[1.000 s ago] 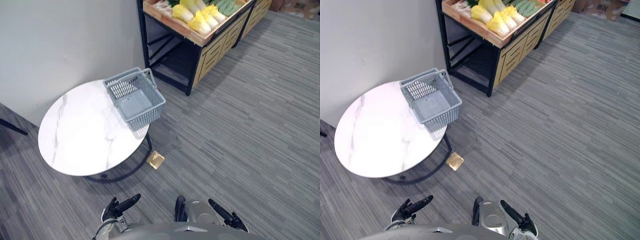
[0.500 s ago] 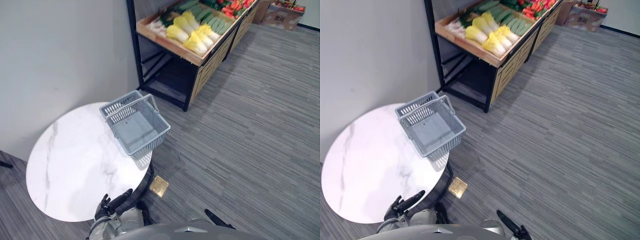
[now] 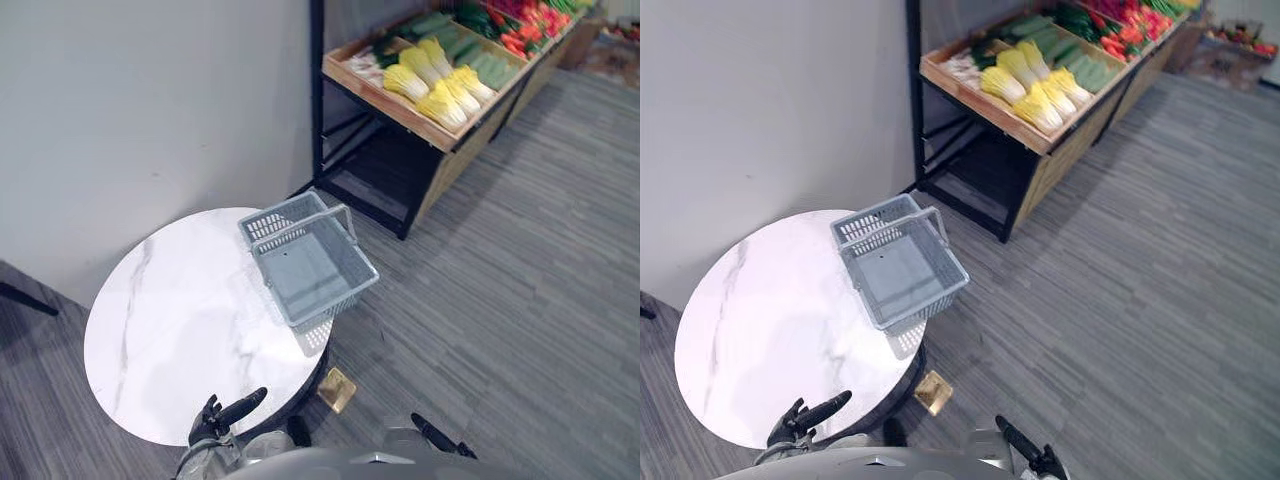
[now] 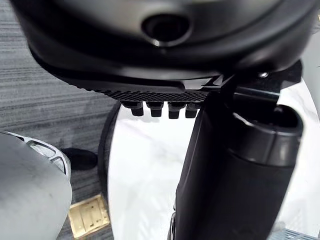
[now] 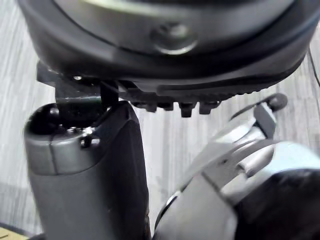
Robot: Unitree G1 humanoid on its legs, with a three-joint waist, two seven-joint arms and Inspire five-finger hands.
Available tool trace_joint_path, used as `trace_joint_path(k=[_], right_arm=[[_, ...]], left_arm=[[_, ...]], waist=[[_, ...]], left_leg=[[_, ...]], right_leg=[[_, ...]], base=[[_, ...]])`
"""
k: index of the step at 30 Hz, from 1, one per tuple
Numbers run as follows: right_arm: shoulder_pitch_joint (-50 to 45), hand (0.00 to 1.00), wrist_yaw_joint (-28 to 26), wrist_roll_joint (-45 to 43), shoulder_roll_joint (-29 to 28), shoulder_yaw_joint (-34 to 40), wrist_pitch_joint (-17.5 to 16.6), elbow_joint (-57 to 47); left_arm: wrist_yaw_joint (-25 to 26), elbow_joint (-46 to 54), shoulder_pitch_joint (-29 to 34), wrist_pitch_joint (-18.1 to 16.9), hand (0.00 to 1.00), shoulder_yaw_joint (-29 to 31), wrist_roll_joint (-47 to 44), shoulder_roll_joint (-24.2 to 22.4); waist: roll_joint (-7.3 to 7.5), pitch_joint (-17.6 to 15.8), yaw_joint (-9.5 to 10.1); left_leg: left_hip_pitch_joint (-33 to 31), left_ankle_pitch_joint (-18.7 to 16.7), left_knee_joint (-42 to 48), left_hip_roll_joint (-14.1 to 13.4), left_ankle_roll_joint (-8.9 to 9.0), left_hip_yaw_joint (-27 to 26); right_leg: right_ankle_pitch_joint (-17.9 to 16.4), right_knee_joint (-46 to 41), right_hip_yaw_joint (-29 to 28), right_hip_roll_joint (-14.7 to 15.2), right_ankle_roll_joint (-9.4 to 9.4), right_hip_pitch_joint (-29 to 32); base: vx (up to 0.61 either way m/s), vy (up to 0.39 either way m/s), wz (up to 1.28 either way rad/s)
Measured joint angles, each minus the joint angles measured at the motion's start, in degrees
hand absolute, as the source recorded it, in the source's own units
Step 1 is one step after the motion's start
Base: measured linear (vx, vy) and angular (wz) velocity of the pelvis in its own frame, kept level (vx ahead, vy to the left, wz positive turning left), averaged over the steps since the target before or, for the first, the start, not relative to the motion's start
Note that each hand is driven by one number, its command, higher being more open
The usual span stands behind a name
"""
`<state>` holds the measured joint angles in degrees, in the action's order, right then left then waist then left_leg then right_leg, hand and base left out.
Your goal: Pick vegetable in the basket
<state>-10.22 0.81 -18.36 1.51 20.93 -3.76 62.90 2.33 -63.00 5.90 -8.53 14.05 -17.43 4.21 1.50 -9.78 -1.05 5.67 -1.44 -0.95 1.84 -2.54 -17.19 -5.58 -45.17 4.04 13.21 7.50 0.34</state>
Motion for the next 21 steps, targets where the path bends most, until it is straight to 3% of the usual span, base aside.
trace_joint_path(k=[1,4,5,7,9,10,11,12,13,15,19,21], right_arm=[[-0.1,1.00,-0.2,0.0,-0.3,-0.2,0.0,-0.8],[-0.2,1.00,-0.3,-0.1,-0.2,0.0,-0.1,-0.9],[-0.2,1.00,-0.3,-0.1,-0.1,0.0,-0.1,-0.9],[-0.2,1.00,-0.4,0.0,0.1,0.1,-0.1,-0.9],[-0.5,1.00,-0.3,0.0,0.0,-0.2,0.0,-0.9],[-1.3,1.00,-0.1,0.0,-0.6,-1.4,0.0,-1.2],[-2.7,1.00,-0.1,0.0,-2.5,-1.9,0.0,-2.1],[-2.4,1.00,-0.1,-0.2,-2.1,-1.3,0.2,-2.0],[-3.8,1.00,-0.2,0.0,-1.1,-1.6,0.4,-3.5],[-3.8,1.00,-0.1,0.1,0.3,-2.4,0.5,-3.6],[-1.9,1.00,-0.1,0.0,0.8,-2.8,0.3,-3.6],[-1.3,1.00,-0.2,-0.1,0.3,-0.5,-0.1,-3.6]], left_arm=[[0.0,-0.1,0.1,0.1,1.00,-0.1,0.0,0.5],[0.1,-0.2,0.9,0.2,1.00,0.1,0.1,0.5],[0.2,-0.2,1.1,0.2,1.00,0.1,0.1,0.5],[0.4,-0.9,1.4,0.2,1.00,0.7,0.2,0.3],[0.8,-1.3,1.5,0.4,1.00,3.2,0.2,-0.3],[0.9,-0.9,1.8,0.4,1.00,5.3,0.2,-0.3],[1.0,0.8,2.9,0.5,1.00,7.3,0.2,0.9],[1.5,0.4,2.7,0.7,1.00,8.1,0.2,0.1],[1.2,1.3,3.0,1.0,1.00,9.0,0.2,-1.6],[1.2,2.3,3.3,1.0,1.00,9.6,0.1,-3.3],[1.5,2.8,3.0,0.7,1.00,11.6,-2.4,-4.3],[2.0,2.6,3.2,0.7,1.00,12.9,-3.3,-4.3]], waist=[[0.31,0.0,-0.50],[-0.42,-0.2,-0.78],[-0.61,-0.2,-0.75],[-1.08,-0.1,-0.76],[-0.87,-0.1,-0.63],[0.49,0.3,-0.51],[4.59,1.5,0.36],[3.21,1.1,0.61],[1.33,2.2,0.63],[-0.58,2.5,0.99],[-0.50,2.4,0.94],[0.42,2.0,1.07]], left_leg=[[0.2,-0.2,0.3,-0.1,-0.12,2.1],[-0.5,-1.7,2.8,-1.3,0.50,7.3],[-0.6,-2.1,3.3,-1.7,0.66,8.3],[-1.9,-3.8,5.9,-3.8,2.19,12.0],[-3.1,-5.0,8.0,-5.4,4.05,15.2],[-4.0,-6.2,10.1,-5.3,5.29,16.7],[-5.0,-7.9,12.4,-3.6,6.89,17.1],[-5.2,-8.9,14.4,-5.0,7.79,18.2],[-6.8,-8.8,16.2,-8.1,7.89,14.5],[-7.2,-7.2,14.1,-9.5,10.41,16.4],[-7.2,-0.6,6.4,-9.6,10.61,20.8],[-7.1,1.9,4.5,-9.8,9.67,18.0]], right_leg=[[-4.2,-1.4,-0.8,-0.9,-0.50,1.0],[-9.7,3.1,-1.8,-1.4,-1.87,3.0],[-9.9,5.3,-2.8,-1.8,-2.21,3.2],[-9.8,13.0,-9.9,-4.8,-2.20,4.8],[-9.0,19.2,-15.6,-7.3,-1.16,5.4],[-6.9,25.6,-16.8,-6.4,0.80,4.6],[-2.8,29.2,-15.5,-2.9,2.29,4.4],[-3.7,27.1,-13.2,-4.1,1.44,3.9],[-4.9,27.8,-8.1,-5.2,-0.22,3.0],[-5.9,27.8,-4.4,-6.3,-1.39,1.6],[-6.2,28.4,3.7,-6.1,-1.87,-0.3],[-6.3,28.4,7.0,-5.2,-2.00,-1.5]], base=[[0.19,-0.064,0.90],[0.16,-0.126,0.83],[0.17,-0.193,0.89],[0.14,-0.273,0.89],[0.11,-0.301,0.93],[0.16,-0.432,0.88],[0.21,-0.534,0.89],[0.21,-0.500,1.09],[0.14,-0.302,0.96],[0.19,-0.275,0.93],[0.14,-0.174,1.10],[0.06,-0.056,0.99]])
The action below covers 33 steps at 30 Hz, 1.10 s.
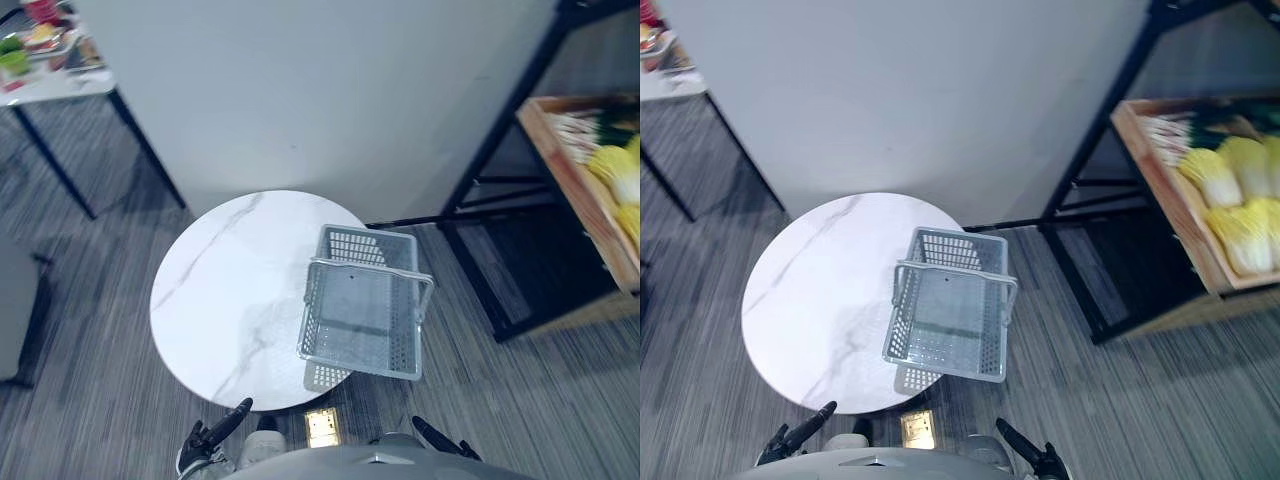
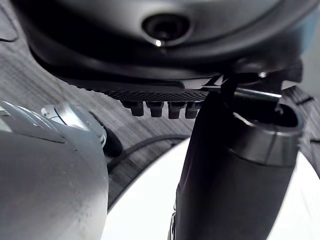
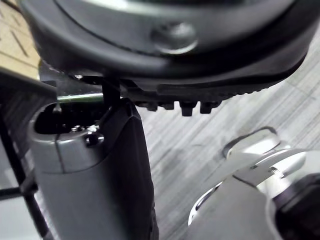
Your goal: Pick vegetable in the basket
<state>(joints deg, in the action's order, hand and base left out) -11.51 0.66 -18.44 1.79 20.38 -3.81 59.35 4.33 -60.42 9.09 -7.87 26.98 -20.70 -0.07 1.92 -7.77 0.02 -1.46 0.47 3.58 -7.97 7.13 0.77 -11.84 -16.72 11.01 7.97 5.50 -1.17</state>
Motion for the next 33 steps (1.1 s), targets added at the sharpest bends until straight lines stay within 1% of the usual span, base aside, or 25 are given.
trace_joint_path(k=[1,2,3,4,5,6,7,9,11,13,14,15,16,17,19,21,22,24,25,26,28,29,31,32,33], right_arm=[[0.3,1.00,0.1,-0.1,-1.2,2.5,-0.5,0.5],[0.4,1.00,0.0,-0.2,-1.5,3.0,-0.6,0.5],[0.6,1.00,0.0,-0.5,-1.5,5.1,-0.9,0.6],[0.8,1.00,0.1,-1.1,-1.4,6.7,-0.8,0.7],[0.9,1.00,0.1,-1.3,-1.3,7.2,-0.7,0.7],[0.9,1.00,0.2,-2.6,-1.4,7.8,-0.6,1.5],[0.9,1.00,0.3,-3.0,-1.7,9.3,-0.4,3.0],[0.9,1.00,0.8,-5.1,-2.2,12.5,0.1,5.3],[0.9,1.00,1.7,-6.8,-2.2,14.6,0.2,5.6],[1.0,1.00,2.5,-7.4,-1.9,17.3,0.3,5.6],[1.1,1.00,3.4,-7.2,-0.8,21.4,0.5,5.6],[1.1,1.00,3.9,-7.2,-0.1,23.0,0.6,5.6],[1.3,1.00,5.1,-6.6,1.7,26.1,0.8,5.5],[1.7,1.00,6.4,-6.2,3.8,29.4,0.9,5.4],[3.6,1.00,8.8,-4.4,7.5,34.7,1.0,5.1],[5.6,1.00,11.9,-4.4,11.1,39.2,1.3,0.8],[5.9,1.00,12.6,-4.4,11.8,39.8,1.4,-0.9],[6.8,1.00,14.9,-4.3,13.3,39.8,1.6,-8.1],[8.1,1.00,16.3,-3.2,13.8,39.4,1.9,-14.1],[8.4,1.00,17.0,-2.1,14.0,38.9,1.9,-17.0],[10.5,1.00,19.5,3.0,15.2,35.0,1.8,-28.2],[11.2,1.00,20.0,4.6,15.7,34.1,1.8,-30.6],[13.4,1.00,21.2,11.4,17.8,31.0,1.4,-38.1],[14.4,1.00,21.3,12.5,18.7,30.1,1.1,-39.2],[15.6,1.00,21.3,14.8,20.9,28.1,0.8,-42.1]], left_arm=[[0.6,-1.2,0.3,-0.2,1.00,1.5,-1.2,0.3],[0.6,-1.5,0.3,-0.2,1.00,1.7,-1.6,0.5],[0.8,-2.9,0.4,-0.1,1.00,2.5,-1.7,0.8],[1.3,-4.0,0.6,-0.1,1.00,2.6,-1.6,1.1],[1.3,-4.4,0.9,-0.1,1.00,2.4,-1.5,1.2],[1.3,-4.8,1.8,0.0,1.00,1.8,-1.4,1.7],[1.2,-5.0,2.2,0.2,1.00,0.7,-1.1,2.4],[0.5,-5.5,2.3,0.5,1.00,0.3,1.0,3.5],[0.4,-5.5,2.3,0.5,1.00,-0.1,1.0,3.8],[0.3,-5.4,1.9,0.5,1.00,-0.5,1.0,3.9],[0.1,-5.3,1.5,0.5,1.00,-1.2,1.1,4.1],[0.1,-5.3,1.5,0.5,1.00,-1.5,1.2,4.2],[0.1,-5.3,1.5,0.5,1.00,-1.7,1.4,4.2],[0.1,-5.3,1.4,0.5,1.00,-1.8,1.7,4.2],[0.1,-5.3,1.3,0.5,1.00,-1.8,2.8,4.2],[0.2,-5.4,1.6,0.5,1.00,-1.9,3.1,4.2],[0.2,-5.4,1.6,0.5,1.00,-2.1,3.1,4.2],[0.2,-5.3,1.7,0.4,1.00,-3.5,3.1,4.1],[0.1,-5.3,1.9,0.4,1.00,-4.3,3.1,4.0],[0.1,-5.3,2.0,0.4,1.00,-4.6,3.1,3.8],[-0.2,-4.6,2.3,0.5,1.00,-6.5,3.3,3.9],[-0.3,-4.1,2.4,0.5,1.00,-6.9,3.3,3.9],[-0.9,-2.8,2.6,0.6,1.00,-9.2,3.9,4.5],[-1.0,-2.4,2.6,0.6,1.00,-9.3,4.8,4.5],[-1.2,-1.7,2.6,0.6,1.00,-10.2,5.9,4.8]], waist=[[1.20,0.3,0.00],[1.52,0.3,-0.03],[1.76,0.1,-0.44],[1.80,0.1,-0.15],[1.48,0.4,-0.30],[1.97,0.5,-0.51],[2.06,0.6,-0.65],[2.78,0.3,-1.16],[2.94,0.5,-1.86],[2.76,0.5,-1.96],[2.48,0.6,-1.98],[2.33,0.8,-2.02],[2.04,1.2,-2.13],[2.22,1.5,-2.36],[1.78,1.3,-3.13],[1.59,1.4,-3.56],[1.52,1.4,-3.60],[1.23,1.6,-4.06],[1.02,1.7,-4.80],[0.88,1.8,-5.15],[0.38,1.8,-5.20],[0.35,1.8,-5.18],[0.34,1.7,-5.01],[0.28,1.7,-4.97],[0.16,1.6,-4.98]], left_leg=[[0.1,0.0,-0.2,-0.6,-2.24,-8.5],[0.1,-0.1,0.3,-1.0,-2.50,-10.9],[0.2,0.4,1.4,-1.8,-2.53,-17.5],[1.0,1.7,0.2,-1.1,-1.12,-18.2],[1.7,2.2,-1.1,-0.4,-1.25,-18.1],[3.2,3.6,-4.9,1.0,-1.39,-18.1],[4.7,5.5,-8.7,2.0,-1.64,-18.3],[4.9,5.5,-8.8,3.0,-1.94,-18.3],[4.9,5.4,-8.9,3.6,-2.05,-18.3],[4.8,5.2,-8.9,3.8,-2.05,-18.4],[4.7,4.8,-8.9,4.2,-2.00,-18.3],[4.7,4.7,-8.9,4.3,-2.04,-18.3],[4.4,4.2,-8.9,4.7,-2.54,-18.2],[4.0,4.0,-8.9,5.1,-2.67,-18.0],[3.9,3.9,-8.8,5.6,-2.75,-17.8],[4.0,3.7,-8.8,6.1,-2.83,-18.0],[4.0,3.6,-8.8,6.1,-2.77,-18.0],[4.0,3.3,-8.7,6.2,-2.85,-17.9],[4.1,3.1,-8.6,6.2,-2.95,-17.8],[4.1,3.1,-8.6,6.1,-2.95,-17.6],[4.3,2.9,-8.5,4.9,-2.77,-17.7],[4.4,2.8,-8.5,4.6,-2.58,-17.7],[4.9,2.3,-8.5,3.6,-2.07,-17.7],[4.9,2.3,-8.5,3.4,-2.03,-17.7],[4.9,2.3,-8.5,3.2,-2.04,-17.6]], right_leg=[[-0.3,0.2,1.9,1.1,-0.52,-0.4],[-0.4,0.4,2.2,1.5,-0.66,-0.6],[-0.4,1.5,2.9,2.1,-0.75,-1.8],[-0.3,2.3,2.5,2.9,-0.43,-2.2],[-0.1,2.7,2.0,2.9,-0.23,-2.2],[0.3,4.3,0.9,3.2,0.40,-2.4],[0.7,5.4,0.7,3.5,1.00,-2.5],[0.9,6.6,-0.4,3.9,1.30,-3.2],[0.9,7.3,-1.5,3.8,1.40,-3.4],[1.1,8.0,-2.1,3.7,1.39,-3.6],[1.1,8.6,-2.5,3.8,1.37,-3.8],[1.1,8.8,-2.7,3.8,1.37,-3.9],[1.1,9.3,-3.2,3.9,1.36,-3.9],[1.1,9.9,-3.6,4.0,1.31,-3.9],[1.2,10.1,-3.7,4.4,1.23,-3.9],[1.6,10.5,-3.8,4.7,1.60,-4.3],[1.6,10.7,-3.8,4.8,1.58,-4.4],[1.8,10.8,-4.6,4.8,1.43,-4.5],[2.0,10.7,-5.3,4.6,1.05,-4.7],[2.2,10.7,-5.4,4.5,0.79,-4.7],[3.3,9.5,-7.0,3.3,-0.36,-3.8],[3.6,9.3,-7.3,3.0,-0.25,-3.7],[4.4,8.2,-8.4,2.1,0.75,-3.0],[4.7,8.0,-8.5,1.9,0.96,-2.9],[5.2,7.8,-8.6,1.8,1.26,-2.8]], base=[[0.01,0.004,0.56],[0.02,0.007,0.56],[0.02,0.057,0.20],[0.00,0.093,0.15],[-0.03,0.131,-0.06],[-0.05,0.134,-0.04],[-0.05,0.147,0.02],[-0.04,0.113,0.00],[-0.03,0.065,-0.01],[-0.02,0.041,0.00],[-0.01,0.039,0.02],[0.04,0.053,0.06],[0.07,0.056,0.08],[0.08,0.057,0.09],[0.09,0.044,0.05],[0.14,0.025,-0.03],[0.15,0.003,-0.01],[0.14,0.000,-0.01],[0.13,0.000,0.00],[0.14,-0.004,-0.06],[0.10,-0.008,-0.10],[0.07,-0.010,-0.09],[0.06,-0.006,-0.04],[0.05,0.000,0.02],[0.03,0.002,0.02]])
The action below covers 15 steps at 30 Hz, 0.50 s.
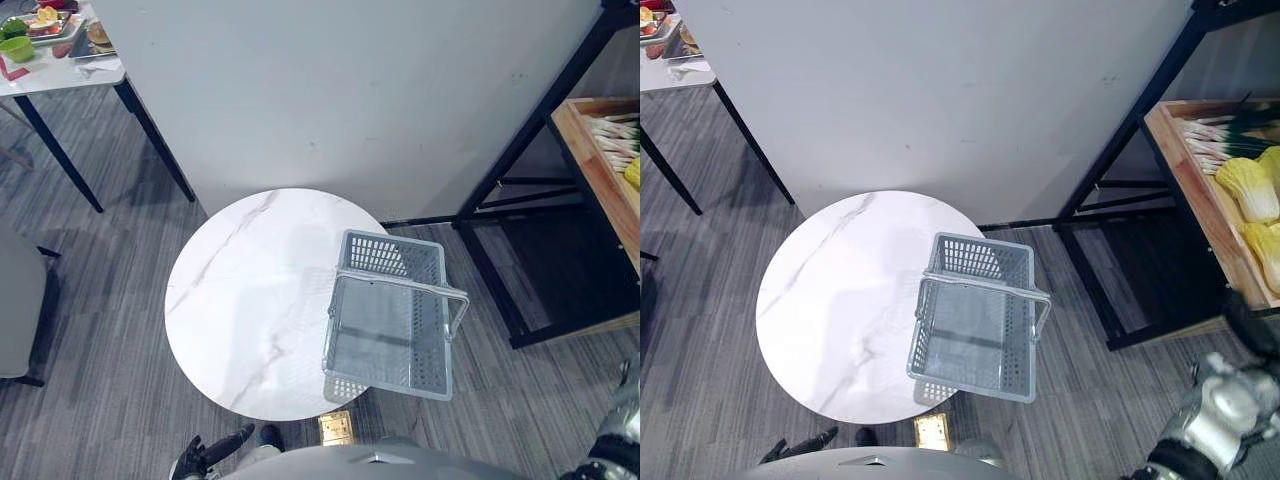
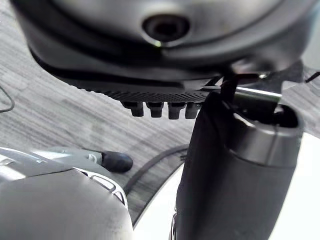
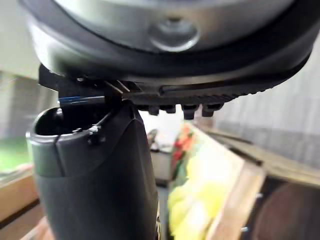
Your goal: Pick vegetable in the basket
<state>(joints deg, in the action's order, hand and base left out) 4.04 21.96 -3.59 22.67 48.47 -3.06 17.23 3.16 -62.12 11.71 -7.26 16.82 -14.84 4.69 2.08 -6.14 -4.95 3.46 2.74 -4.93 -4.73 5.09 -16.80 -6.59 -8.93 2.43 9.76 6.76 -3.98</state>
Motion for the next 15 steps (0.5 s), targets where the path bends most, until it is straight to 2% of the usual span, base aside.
trace_joint_path(k=[3,6,8,13,15], right_arm=[[1.1,1.00,-0.3,2.5,4.6,-4.7,-1.0,-5.0],[1.9,1.00,-3.1,3.2,8.6,-8.7,-1.6,-10.9],[1.9,1.00,-5.4,3.4,12.5,-13.4,-2.5,-16.0],[1.7,1.00,-15.4,5.4,23.6,-27.4,-8.4,-27.7],[1.3,1.00,-21.8,5.5,27.4,-32.7,-11.8,-31.3]], left_arm=[[-0.1,0.8,0.0,0.0,1.00,-1.1,1.4,0.2],[-0.6,0.9,0.0,0.0,1.00,-1.3,2.2,0.4],[-0.8,0.9,0.0,0.1,1.00,-1.3,3.3,0.4],[-2.0,0.8,0.0,0.0,1.00,-1.6,4.3,0.4],[-2.7,0.8,0.0,-0.1,1.00,-2.4,4.2,0.7]], waist=[[-0.35,-0.6,-0.15],[-0.40,-0.6,-0.15],[-0.44,-0.6,-0.32],[-0.45,-0.6,-0.87],[-0.23,-0.6,-0.75]], left_leg=[[0.0,-0.1,0.0,0.0,-0.13,0.0],[0.0,-0.3,0.0,0.0,-0.48,-0.2],[0.1,-0.3,0.0,0.0,-0.50,-0.3],[0.0,-0.2,0.0,-0.3,-0.58,-0.7],[0.0,-0.1,-0.1,-0.4,-0.70,-0.6]], right_leg=[[0.9,0.0,-0.5,0.1,0.49,0.1],[1.7,0.2,-1.2,0.1,1.64,0.5],[2.6,0.7,-1.2,0.2,1.58,0.5],[4.2,2.4,-1.2,0.1,1.63,0.4],[4.3,2.6,-1.3,0.1,1.70,0.4]], base=[[0.03,0.018,-0.03],[0.01,0.008,-0.10],[0.01,-0.008,-0.08],[-0.02,-0.022,-0.11],[-0.04,-0.029,0.01]])
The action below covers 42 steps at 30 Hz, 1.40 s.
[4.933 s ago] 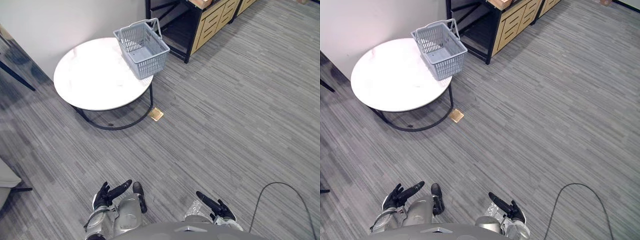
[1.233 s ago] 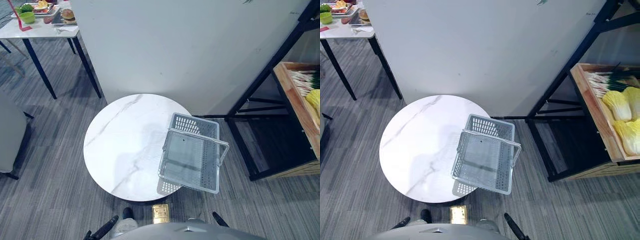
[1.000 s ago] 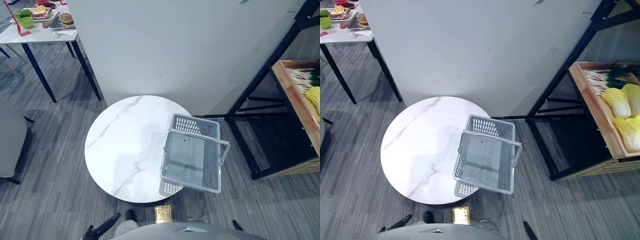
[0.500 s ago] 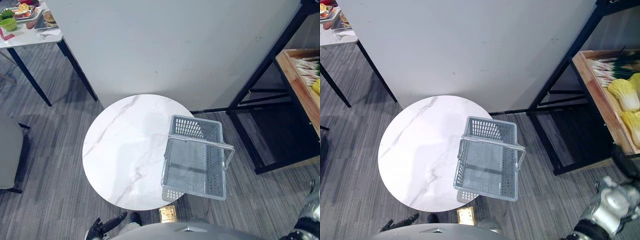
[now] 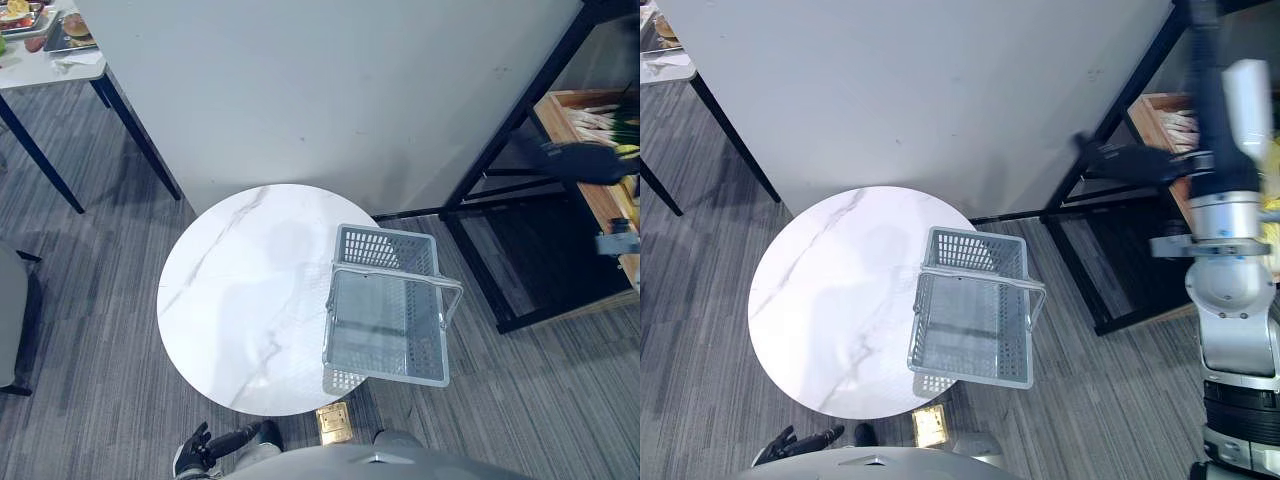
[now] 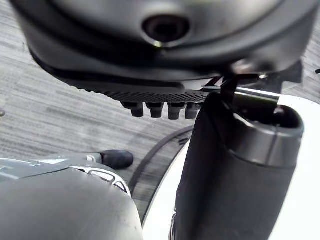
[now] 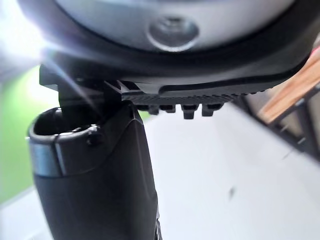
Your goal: Pick vegetable in the basket
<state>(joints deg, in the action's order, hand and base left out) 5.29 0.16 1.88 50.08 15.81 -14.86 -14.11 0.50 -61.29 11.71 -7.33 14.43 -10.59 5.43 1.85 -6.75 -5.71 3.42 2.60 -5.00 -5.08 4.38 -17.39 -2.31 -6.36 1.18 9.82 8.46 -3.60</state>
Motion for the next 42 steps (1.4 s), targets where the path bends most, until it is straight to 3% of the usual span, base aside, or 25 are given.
trace_joint_path(k=[4,9,14,19,25,33,42], right_arm=[[-1.7,1.00,-7.4,0.0,4.5,-7.7,-3.1,-3.1],[-4.6,1.00,-13.2,-0.2,8.8,-11.2,-3.0,-2.4],[-5.1,1.00,-14.5,-0.4,8.9,-13.8,-3.0,-2.4],[-8.1,1.00,-16.0,-0.4,10.9,-16.4,-3.0,-2.4],[-12.1,1.00,-17.1,-0.4,11.0,-17.2,-2.9,-2.4],[-11.1,1.00,-17.7,-0.5,11.0,-21.7,-1.8,-2.4],[-3.3,1.00,-17.4,-0.3,7.9,-25.9,-0.5,-0.5]], left_arm=[[-1.2,0.0,-0.1,-0.1,1.00,-0.5,0.0,0.4],[-1.8,-0.7,0.0,-0.1,1.00,-2.8,0.0,1.4],[-2.3,-1.3,0.0,-0.1,1.00,-3.1,0.0,1.8],[-2.5,-1.3,0.1,-0.2,1.00,-4.7,0.0,2.8],[-2.5,-2.0,0.6,-0.2,1.00,-5.2,-0.1,3.0],[-2.5,-1.7,0.5,-0.4,1.00,-5.5,-0.1,4.7],[-2.2,-1.8,-0.4,-0.2,1.00,-6.8,-0.1,4.6]], waist=[[0.44,0.0,0.33],[0.56,0.0,-0.04],[0.72,0.2,-0.77],[1.46,0.9,-0.70],[2.05,2.5,-0.91],[4.56,3.3,0.00],[3.89,3.3,1.10]], left_leg=[[-0.9,0.7,-0.2,0.2,-0.41,0.1],[-1.7,1.9,-0.3,0.0,-0.40,-0.6],[-2.9,3.3,-0.3,-0.3,-0.19,-1.6],[-4.1,4.4,-0.3,-0.7,1.20,-1.2],[-4.8,5.5,-0.3,-1.9,1.33,0.1],[-5.4,5.8,-0.3,-1.4,1.03,0.5],[-6.2,6.4,-0.3,-1.4,0.63,2.1]], right_leg=[[0.0,0.0,-0.1,0.1,-0.03,0.9],[0.0,0.0,-1.4,-0.1,-0.06,2.2],[-0.1,0.7,-1.8,-0.4,-0.21,3.7],[-2.0,1.3,-2.3,-1.2,-2.17,4.9],[-2.1,0.9,-2.4,-2.1,-2.01,5.6],[-1.6,1.5,-2.4,-1.8,-2.05,5.6],[-1.3,1.5,-0.8,-2.0,-1.72,5.4]], base=[[-0.05,-0.025,0.00],[-0.06,-0.026,-0.09],[-0.10,-0.031,-0.15],[-0.15,-0.045,-0.09],[-0.08,-0.022,0.02],[0.01,0.001,0.02],[0.03,-0.010,0.08]])
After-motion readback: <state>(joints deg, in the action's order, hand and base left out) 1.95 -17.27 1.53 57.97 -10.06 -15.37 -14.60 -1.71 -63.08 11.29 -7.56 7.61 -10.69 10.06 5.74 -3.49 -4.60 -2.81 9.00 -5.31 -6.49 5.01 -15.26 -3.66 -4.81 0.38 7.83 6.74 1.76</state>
